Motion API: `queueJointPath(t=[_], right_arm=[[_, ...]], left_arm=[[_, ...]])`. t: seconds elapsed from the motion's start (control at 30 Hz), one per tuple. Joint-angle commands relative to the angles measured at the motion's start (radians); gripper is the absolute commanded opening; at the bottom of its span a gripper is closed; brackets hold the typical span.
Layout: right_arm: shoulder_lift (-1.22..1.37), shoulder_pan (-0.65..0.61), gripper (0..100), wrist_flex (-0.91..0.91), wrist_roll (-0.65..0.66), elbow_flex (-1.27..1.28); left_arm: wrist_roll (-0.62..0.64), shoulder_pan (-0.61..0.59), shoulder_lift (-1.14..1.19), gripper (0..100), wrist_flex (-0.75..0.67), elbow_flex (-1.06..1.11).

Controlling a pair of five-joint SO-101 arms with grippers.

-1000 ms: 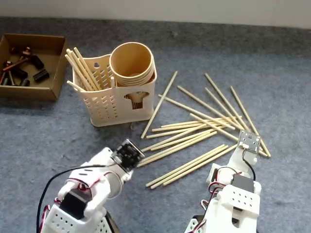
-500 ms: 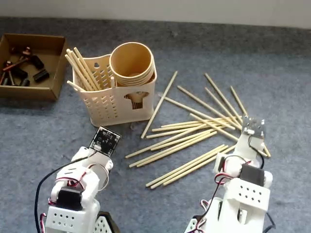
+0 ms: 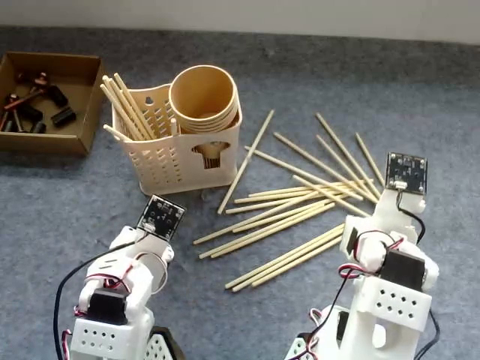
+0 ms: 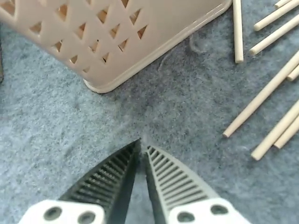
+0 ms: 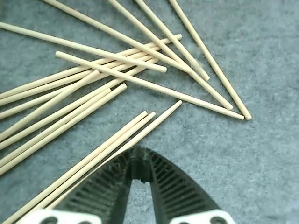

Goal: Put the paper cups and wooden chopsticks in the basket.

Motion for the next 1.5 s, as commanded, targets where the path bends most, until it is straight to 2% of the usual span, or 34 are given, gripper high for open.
queueJointPath(t=[0.0,0.27,0.47,0.8,1.0,1.47], right_arm=[[0.036,-0.001,0.6,0.033,0.038,-0.09],[0.46,-0.033,0.9,0.044,0.04,-0.409],[0.822,-0.03,14.9,0.042,0.034,-0.671],[1.262,-0.03,14.9,0.042,0.044,-1.098],[1.469,-0.03,14.9,0.042,0.164,-1.296],[1.853,-0.03,14.9,0.044,0.285,-1.684]], left_arm=[[-0.009,-0.012,-0.01,1,-0.021,-0.005],[-0.009,-0.012,-0.01,1,-0.021,-0.001],[-0.009,-0.012,-0.01,1,-0.021,-0.001],[-0.009,-0.012,-0.01,1,-0.021,0.001],[-0.009,-0.012,-0.01,1,-0.021,0.001],[-0.009,-0.012,-0.01,1,-0.021,0.001]])
